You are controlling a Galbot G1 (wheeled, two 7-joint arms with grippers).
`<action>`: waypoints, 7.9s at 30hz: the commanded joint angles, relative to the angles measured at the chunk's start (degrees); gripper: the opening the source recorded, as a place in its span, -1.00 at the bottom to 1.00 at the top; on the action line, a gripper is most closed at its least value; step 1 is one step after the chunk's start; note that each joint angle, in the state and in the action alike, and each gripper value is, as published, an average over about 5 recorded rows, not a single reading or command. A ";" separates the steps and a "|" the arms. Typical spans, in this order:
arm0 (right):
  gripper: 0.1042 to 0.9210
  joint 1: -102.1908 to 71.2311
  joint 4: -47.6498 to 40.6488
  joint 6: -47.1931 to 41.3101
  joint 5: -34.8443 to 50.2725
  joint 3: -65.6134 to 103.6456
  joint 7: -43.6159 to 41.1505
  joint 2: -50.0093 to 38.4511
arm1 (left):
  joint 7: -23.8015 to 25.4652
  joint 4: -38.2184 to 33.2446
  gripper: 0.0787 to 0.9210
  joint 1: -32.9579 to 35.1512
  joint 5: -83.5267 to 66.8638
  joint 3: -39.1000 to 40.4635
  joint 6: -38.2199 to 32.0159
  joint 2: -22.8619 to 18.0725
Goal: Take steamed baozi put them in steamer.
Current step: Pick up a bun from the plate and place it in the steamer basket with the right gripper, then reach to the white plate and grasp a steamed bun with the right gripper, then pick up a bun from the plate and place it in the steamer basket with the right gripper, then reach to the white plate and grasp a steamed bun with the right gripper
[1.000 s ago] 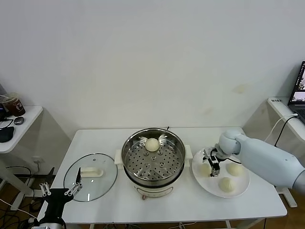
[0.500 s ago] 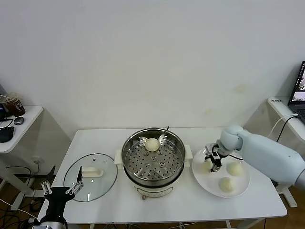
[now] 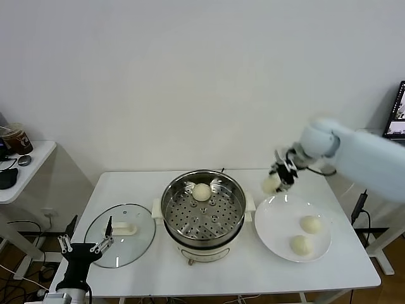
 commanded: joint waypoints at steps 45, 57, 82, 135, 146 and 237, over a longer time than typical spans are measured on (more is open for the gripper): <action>0.68 -6.19 -8.86 -17.39 14.07 -3.08 8.00 27.70 | 0.03 1.63 0.77 -1.58 0.20 -2.09 -0.84 -1.03; 0.76 5.18 8.32 -5.21 -0.32 -6.19 -8.59 -8.04 | 0.19 0.19 0.77 -2.57 1.15 0.12 -0.21 -1.00; 0.76 -42.86 6.10 8.95 -26.80 23.13 -5.08 -25.57 | 0.09 0.02 0.77 -0.75 3.87 -0.01 -0.44 -1.92; 0.02 -2.32 -3.94 12.78 -8.90 15.63 -13.38 -7.34 | 0.07 0.24 0.77 -1.35 2.91 -1.02 -0.74 -1.27; -0.09 -0.47 5.73 19.63 -3.43 1.90 -6.01 11.72 | 0.01 0.17 0.77 -1.27 3.01 -1.77 -1.06 -1.35; 0.76 -54.75 -25.30 23.36 -40.73 46.74 -2.85 -6.63 | 0.01 2.03 0.77 -0.90 4.48 -1.53 -2.09 -1.08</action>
